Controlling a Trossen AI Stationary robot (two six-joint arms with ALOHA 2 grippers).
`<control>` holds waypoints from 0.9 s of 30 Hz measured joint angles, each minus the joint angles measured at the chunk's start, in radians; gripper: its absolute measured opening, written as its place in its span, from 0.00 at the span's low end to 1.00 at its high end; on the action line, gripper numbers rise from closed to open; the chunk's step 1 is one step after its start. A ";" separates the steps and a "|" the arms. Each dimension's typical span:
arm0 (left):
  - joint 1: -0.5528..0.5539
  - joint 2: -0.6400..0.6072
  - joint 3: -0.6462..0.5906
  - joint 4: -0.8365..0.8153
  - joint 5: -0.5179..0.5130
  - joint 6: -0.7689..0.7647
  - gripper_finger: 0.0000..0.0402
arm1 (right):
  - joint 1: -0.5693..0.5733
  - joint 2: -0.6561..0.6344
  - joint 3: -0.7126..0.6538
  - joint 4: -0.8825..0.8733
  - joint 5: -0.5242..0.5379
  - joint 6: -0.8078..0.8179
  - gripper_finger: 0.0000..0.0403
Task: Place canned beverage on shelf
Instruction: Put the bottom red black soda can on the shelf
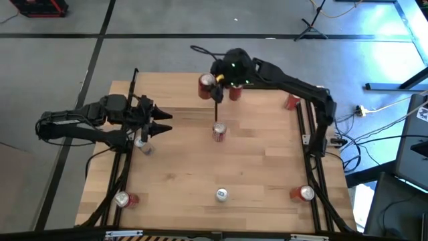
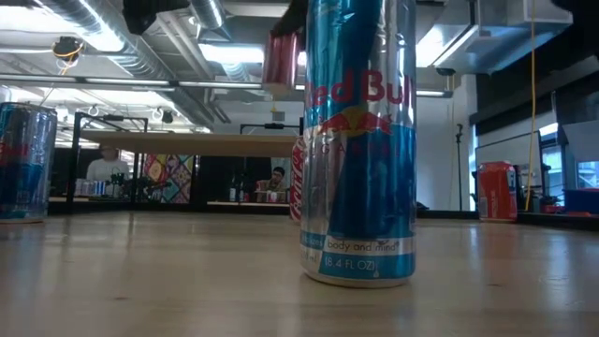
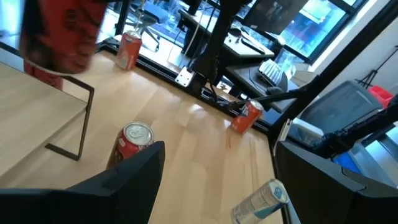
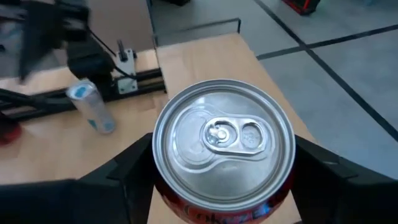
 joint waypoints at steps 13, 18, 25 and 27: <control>0.003 0.003 0.000 -0.002 -0.086 -0.046 0.75 | -0.110 0.126 0.012 0.007 -0.126 -0.149 0.67; 0.003 0.003 0.000 -0.002 -0.117 -0.048 0.75 | -0.123 0.140 0.012 0.008 -0.134 -0.184 0.67; 0.003 0.003 0.000 -0.002 -0.138 -0.047 0.75 | -0.147 0.164 0.013 0.017 -0.155 -0.203 0.67; 0.003 0.003 0.000 -0.002 -0.151 -0.046 0.75 | -0.154 0.168 0.014 0.024 -0.155 -0.202 0.67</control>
